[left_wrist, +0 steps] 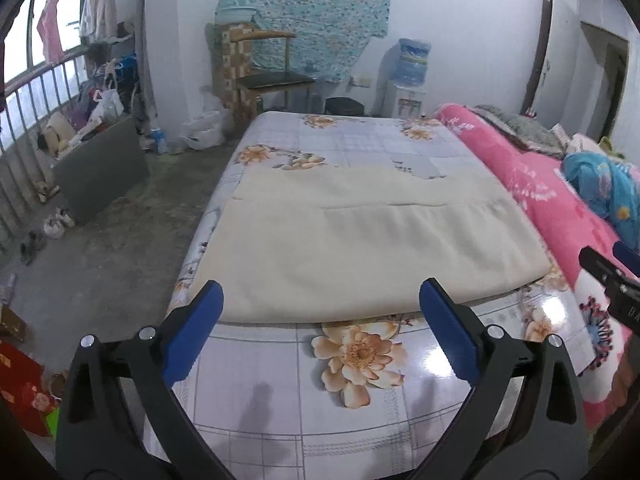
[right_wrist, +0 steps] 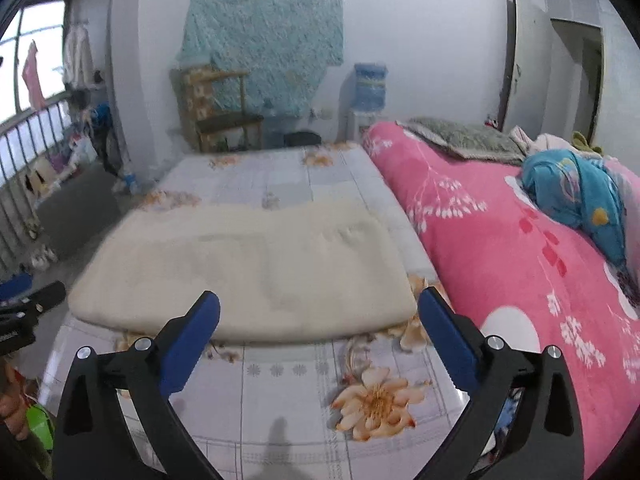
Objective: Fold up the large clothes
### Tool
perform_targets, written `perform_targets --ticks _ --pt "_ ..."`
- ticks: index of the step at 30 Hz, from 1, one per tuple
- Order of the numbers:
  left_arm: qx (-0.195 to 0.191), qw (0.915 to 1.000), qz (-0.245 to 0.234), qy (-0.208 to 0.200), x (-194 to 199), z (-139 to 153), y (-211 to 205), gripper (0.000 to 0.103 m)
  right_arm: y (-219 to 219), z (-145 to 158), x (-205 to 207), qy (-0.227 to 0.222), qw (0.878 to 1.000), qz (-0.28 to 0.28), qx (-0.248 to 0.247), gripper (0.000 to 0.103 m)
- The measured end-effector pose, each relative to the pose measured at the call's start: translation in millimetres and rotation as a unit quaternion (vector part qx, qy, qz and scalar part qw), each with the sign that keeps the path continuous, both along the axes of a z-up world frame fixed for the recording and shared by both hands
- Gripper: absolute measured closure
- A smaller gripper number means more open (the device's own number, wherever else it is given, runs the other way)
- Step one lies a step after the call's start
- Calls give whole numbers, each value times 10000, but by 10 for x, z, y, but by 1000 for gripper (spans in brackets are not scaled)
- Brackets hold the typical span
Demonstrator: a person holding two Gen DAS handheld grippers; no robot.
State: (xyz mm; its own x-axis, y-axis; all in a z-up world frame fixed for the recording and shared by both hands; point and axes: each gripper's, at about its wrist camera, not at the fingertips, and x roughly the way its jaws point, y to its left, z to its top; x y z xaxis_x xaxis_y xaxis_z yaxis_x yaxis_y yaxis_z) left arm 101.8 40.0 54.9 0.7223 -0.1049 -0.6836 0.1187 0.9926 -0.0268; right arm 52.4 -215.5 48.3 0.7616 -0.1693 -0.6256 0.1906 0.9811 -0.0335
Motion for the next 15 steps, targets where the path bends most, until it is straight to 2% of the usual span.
perform_targets --ticks 5,9,15 --pt "72 9997 219 129 23 -60 -10 8 159 -204 57 385 9992 34 -92 6" --pt "1 9986 441 279 76 -108 11 8 189 -340 155 733 9971 82 173 6" --pt "450 9965 567 424 156 -193 -65 8 237 -388 259 923 9954 107 251 6"
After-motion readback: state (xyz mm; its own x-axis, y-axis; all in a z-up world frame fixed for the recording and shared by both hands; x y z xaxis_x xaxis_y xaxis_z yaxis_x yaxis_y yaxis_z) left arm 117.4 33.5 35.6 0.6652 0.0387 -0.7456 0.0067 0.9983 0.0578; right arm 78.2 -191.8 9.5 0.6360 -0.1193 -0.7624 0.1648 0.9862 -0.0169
